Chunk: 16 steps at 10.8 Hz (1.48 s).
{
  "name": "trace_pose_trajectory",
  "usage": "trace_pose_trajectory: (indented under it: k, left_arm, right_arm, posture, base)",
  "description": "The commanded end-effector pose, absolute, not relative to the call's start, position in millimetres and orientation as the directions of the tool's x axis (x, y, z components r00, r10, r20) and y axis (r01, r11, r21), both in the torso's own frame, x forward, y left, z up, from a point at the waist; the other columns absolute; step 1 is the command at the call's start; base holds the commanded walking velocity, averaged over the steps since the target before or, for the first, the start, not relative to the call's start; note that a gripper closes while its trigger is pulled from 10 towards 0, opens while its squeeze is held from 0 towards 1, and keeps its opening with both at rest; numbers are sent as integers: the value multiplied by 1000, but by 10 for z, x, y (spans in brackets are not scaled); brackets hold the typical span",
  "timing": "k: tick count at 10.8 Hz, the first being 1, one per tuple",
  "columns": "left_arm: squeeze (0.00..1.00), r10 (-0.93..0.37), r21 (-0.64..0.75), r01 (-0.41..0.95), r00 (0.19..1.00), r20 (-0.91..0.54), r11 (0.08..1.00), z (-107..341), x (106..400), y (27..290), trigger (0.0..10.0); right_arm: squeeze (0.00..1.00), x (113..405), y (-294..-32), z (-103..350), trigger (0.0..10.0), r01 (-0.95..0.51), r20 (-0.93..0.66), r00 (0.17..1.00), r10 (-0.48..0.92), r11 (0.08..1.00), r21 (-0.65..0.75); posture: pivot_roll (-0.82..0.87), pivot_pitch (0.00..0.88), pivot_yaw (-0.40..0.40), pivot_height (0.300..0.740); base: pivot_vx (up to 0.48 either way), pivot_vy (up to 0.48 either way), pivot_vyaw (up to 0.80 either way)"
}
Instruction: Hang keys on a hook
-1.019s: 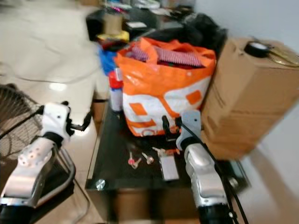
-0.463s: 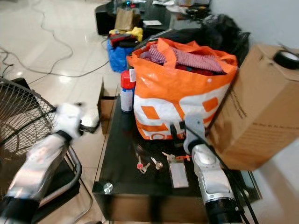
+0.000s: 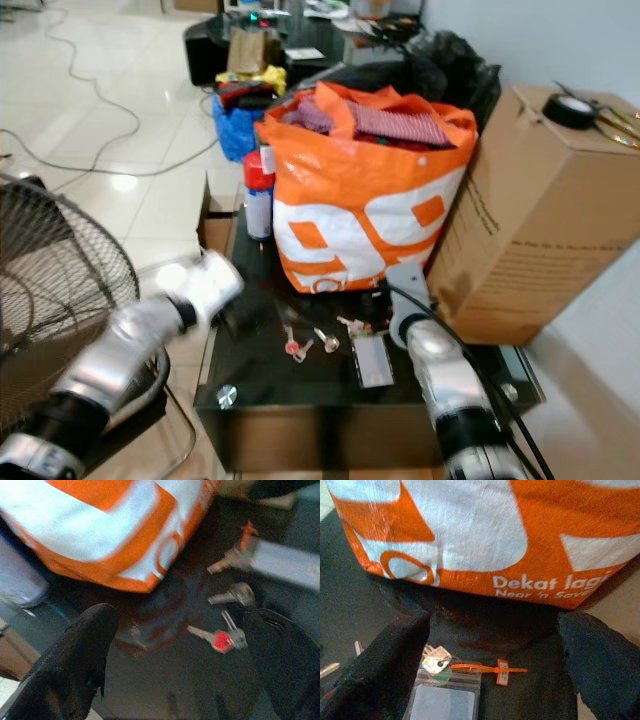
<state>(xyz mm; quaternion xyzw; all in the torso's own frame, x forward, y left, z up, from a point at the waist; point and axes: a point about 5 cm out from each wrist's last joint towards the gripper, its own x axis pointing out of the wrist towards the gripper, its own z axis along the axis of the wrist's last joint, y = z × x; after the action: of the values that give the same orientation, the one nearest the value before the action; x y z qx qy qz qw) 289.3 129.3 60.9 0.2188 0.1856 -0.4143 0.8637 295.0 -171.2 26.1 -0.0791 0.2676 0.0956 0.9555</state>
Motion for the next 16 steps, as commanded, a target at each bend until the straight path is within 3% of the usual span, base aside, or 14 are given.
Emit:
trace_pose_trajectory:
  k: [1, 4, 7, 8, 9, 11, 14, 16]
  left_arm:
    - [0, -643, 252, 809, 578, -503, 531, 637, 2908, 1279, 10000]
    - [0, -647, 250, 811, 576, -500, 528, 645, 2698, 1401, 10000]
    - [0, -631, 253, 821, 559, -539, 511, 651, 2537, 1562, 10000]
    - [0, -626, 252, 821, 558, -545, 512, 673, 2498, 1580, 10000]
    - [0, -627, 246, 824, 553, -549, 511, 696, 2467, 1582, 10000]
    - [0, -628, 239, 828, 546, -555, 508, 714, 2431, 1586, 10000]
    - [0, -615, 236, 824, 547, -568, 515, 750, 2381, 1634, 10000]
    - [0, -607, 231, 822, 546, -577, 520, 763, 2329, 1669, 10000]
  right_arm:
    - [0, 2979, -1692, 264, 10000, -243, -525, 838, 152, 964, -109]
    - [0, 3073, -1536, 182, 10000, -261, -543, 816, 195, 964, -46]
    - [0, 3072, -1599, 81, 10000, -274, -613, 777, 144, 954, -124]
    - [0, 3067, -1631, 51, 9176, -275, -640, 759, 117, 949, -153]
    - [0, 3069, -1635, 34, 4980, -314, -670, 734, 114, 931, -187]
    - [0, 3102, -1640, 52, 8078, -340, -691, 714, 110, 917, -206]
    - [0, 3136, -1624, 72, 2980, -306, -701, 708, 89, 933, -191]
    - [0, 3109, -1591, 39, 1608, -310, -711, 698, 85, 931, -193]
  posture:
    - [-62, 0, -61, 740]
    - [-25, 0, -73, 740]
    - [3, 12, -89, 740]
    - [10, 22, -94, 740]
    - [11, 34, -95, 740]
    - [17, 48, -98, 740]
    - [38, 65, -107, 740]
    - [54, 89, -116, 740]
  base:
    - [0, 0, 0]
    - [0, 0, 0]
    - [0, 0, 0]
    - [0, 0, 0]
    - [0, 0, 0]
    - [0, 0, 0]
    - [0, 0, 0]
    - [0, 0, 0]
